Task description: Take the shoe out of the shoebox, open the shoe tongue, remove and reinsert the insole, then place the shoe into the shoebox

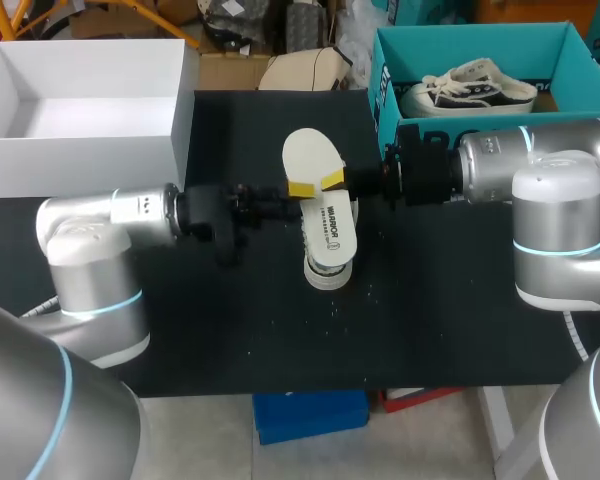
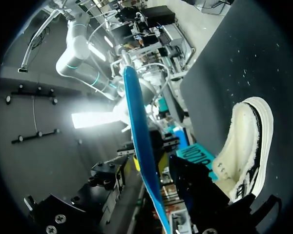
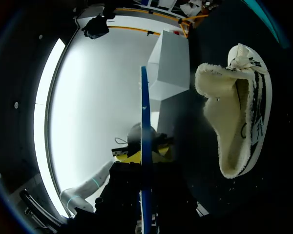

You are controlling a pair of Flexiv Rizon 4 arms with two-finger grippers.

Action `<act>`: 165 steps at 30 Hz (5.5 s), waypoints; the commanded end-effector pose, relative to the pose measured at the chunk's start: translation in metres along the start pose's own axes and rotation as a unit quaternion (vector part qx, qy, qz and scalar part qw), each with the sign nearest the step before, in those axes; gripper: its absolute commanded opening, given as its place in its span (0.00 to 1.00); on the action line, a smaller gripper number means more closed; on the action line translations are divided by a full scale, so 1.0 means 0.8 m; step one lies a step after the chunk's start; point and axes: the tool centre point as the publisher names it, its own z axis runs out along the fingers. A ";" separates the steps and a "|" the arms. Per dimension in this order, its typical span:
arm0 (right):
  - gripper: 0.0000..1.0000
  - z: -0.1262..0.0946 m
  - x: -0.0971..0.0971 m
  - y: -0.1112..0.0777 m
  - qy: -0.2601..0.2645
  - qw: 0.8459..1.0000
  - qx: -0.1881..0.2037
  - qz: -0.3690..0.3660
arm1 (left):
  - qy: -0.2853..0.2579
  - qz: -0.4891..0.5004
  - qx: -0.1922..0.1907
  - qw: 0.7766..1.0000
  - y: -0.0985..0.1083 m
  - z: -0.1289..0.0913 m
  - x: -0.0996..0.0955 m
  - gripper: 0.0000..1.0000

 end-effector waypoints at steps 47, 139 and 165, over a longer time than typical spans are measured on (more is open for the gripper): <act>1.00 -0.053 0.003 -0.005 -0.119 0.992 -0.038 -0.022 | 0.066 -0.107 0.022 0.992 -0.069 -0.019 0.024 0.00; 1.00 -0.205 -0.025 -0.131 -0.373 0.885 -0.175 -0.217 | 0.233 -0.218 0.185 0.930 -0.115 -0.026 0.062 0.00; 1.00 -0.205 -0.025 -0.131 -0.373 0.885 -0.175 -0.217 | 0.293 -0.219 0.239 0.899 -0.111 -0.018 0.059 0.00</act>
